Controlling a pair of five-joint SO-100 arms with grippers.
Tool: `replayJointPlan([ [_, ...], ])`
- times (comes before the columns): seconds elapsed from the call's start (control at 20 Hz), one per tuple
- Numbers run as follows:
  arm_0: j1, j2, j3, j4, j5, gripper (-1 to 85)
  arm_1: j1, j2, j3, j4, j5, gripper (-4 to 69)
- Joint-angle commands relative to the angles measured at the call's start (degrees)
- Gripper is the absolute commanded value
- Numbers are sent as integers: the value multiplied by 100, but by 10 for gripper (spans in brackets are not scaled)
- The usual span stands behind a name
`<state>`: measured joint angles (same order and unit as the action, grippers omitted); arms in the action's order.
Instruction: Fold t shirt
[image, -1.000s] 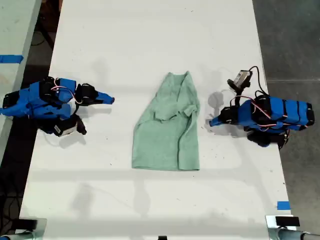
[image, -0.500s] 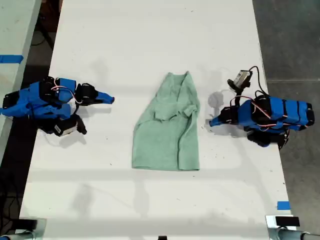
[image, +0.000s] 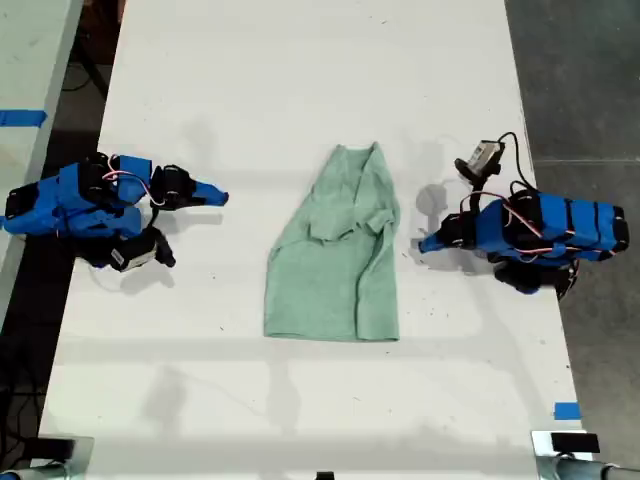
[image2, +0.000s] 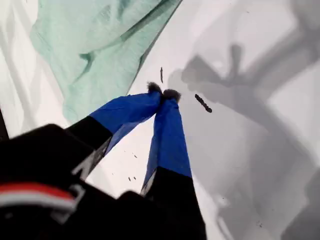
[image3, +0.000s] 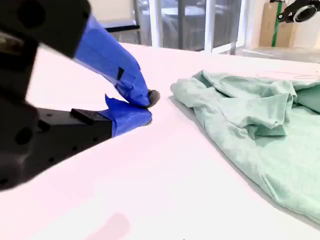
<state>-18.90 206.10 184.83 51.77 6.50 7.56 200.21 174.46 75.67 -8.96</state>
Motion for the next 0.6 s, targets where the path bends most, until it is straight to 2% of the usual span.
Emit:
replayJointPlan([
  [0.0,-105,44,105,44,-105,0,-70,70,264,35,79,14],
  [0.55,70,44,35,193,-255,0,-70,70,264,35,88,14],
])
